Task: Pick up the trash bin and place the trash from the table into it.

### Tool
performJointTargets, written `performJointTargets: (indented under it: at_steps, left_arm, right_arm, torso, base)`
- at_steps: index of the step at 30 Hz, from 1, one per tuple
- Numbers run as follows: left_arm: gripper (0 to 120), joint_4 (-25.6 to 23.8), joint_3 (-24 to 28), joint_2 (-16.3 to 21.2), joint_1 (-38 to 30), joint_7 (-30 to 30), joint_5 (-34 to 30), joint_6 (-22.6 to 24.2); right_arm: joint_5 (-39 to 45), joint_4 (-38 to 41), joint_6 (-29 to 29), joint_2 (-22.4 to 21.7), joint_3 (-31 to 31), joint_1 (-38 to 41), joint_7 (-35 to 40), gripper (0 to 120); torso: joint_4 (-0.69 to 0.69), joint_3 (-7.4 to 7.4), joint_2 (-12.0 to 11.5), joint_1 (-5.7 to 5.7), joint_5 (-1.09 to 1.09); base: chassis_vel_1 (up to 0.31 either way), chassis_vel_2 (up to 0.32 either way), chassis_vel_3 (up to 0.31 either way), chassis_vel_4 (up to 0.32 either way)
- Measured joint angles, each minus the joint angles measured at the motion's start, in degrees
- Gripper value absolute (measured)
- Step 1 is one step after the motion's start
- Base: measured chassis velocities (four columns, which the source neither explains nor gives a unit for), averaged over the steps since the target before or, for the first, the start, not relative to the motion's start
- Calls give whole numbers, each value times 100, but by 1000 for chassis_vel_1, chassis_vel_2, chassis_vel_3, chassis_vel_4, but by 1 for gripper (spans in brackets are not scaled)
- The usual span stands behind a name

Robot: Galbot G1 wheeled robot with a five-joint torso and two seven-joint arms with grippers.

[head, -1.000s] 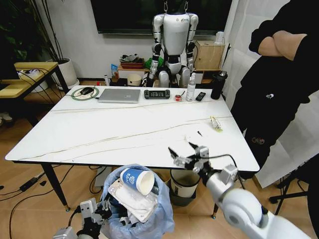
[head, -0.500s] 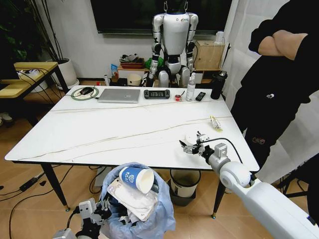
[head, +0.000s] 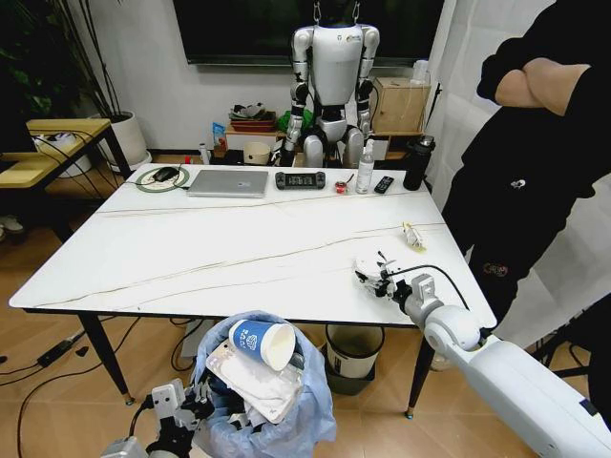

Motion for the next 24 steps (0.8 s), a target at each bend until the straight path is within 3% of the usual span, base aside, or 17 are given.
performJointTargets:
  at_steps: [14, 24]
  left_arm:
    - [0, 29, 5, 45, -28, -4, -42, 7]
    - [0, 35, -1, 82, -50, -16, -80, 25]
  right_arm:
    - [34, 59, -1, 3, 3, -40, 58, 0]
    - [144, 166, -1, -38, 35, -76, 62, 0]
  torso:
    - [0, 0, 0, 0, 0]
    - [0, 0, 0, 0, 0]
  base:
    - [0, 0, 0, 0]
    - [0, 0, 0, 0]
